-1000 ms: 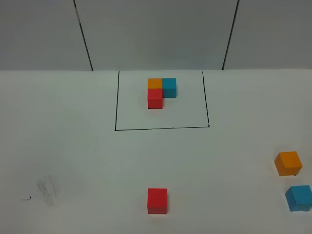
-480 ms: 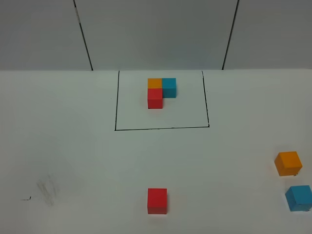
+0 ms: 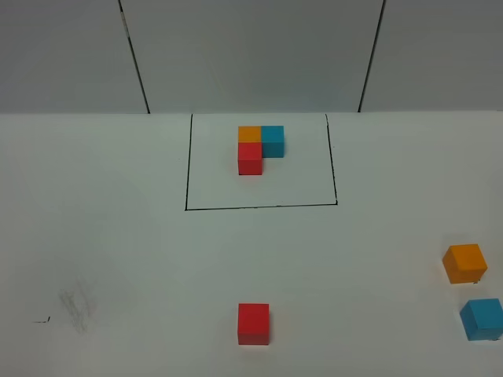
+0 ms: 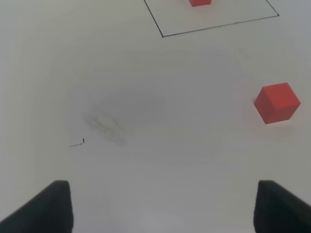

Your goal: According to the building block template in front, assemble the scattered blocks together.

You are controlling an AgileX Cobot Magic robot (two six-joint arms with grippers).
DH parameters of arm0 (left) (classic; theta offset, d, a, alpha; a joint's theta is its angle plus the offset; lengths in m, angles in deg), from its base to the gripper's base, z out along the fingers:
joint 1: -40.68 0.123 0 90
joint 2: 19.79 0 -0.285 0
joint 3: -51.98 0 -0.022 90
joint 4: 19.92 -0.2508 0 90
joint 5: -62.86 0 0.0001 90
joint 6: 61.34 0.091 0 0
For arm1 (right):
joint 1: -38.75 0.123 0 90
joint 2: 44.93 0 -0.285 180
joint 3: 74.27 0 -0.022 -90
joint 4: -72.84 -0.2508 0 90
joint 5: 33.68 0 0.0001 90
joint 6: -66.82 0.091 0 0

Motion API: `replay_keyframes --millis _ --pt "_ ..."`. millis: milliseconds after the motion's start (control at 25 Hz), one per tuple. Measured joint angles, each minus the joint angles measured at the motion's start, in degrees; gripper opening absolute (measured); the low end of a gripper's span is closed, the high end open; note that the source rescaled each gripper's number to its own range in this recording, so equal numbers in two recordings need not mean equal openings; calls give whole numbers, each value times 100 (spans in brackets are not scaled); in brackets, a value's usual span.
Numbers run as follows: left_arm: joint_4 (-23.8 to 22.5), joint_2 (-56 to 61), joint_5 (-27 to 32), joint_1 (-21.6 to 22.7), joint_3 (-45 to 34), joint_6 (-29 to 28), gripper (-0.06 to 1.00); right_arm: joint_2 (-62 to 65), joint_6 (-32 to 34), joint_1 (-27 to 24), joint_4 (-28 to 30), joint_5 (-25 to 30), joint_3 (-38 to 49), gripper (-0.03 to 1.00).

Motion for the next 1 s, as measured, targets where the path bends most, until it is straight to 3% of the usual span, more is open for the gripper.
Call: replay_keyframes --millis 680,1000 --pt "0 0 0 0 0 0 96 -13 29 0 -23 -12 0 0" --pt "0 0 0 0 0 0 96 -1002 233 0 -59 -163 -237 0"
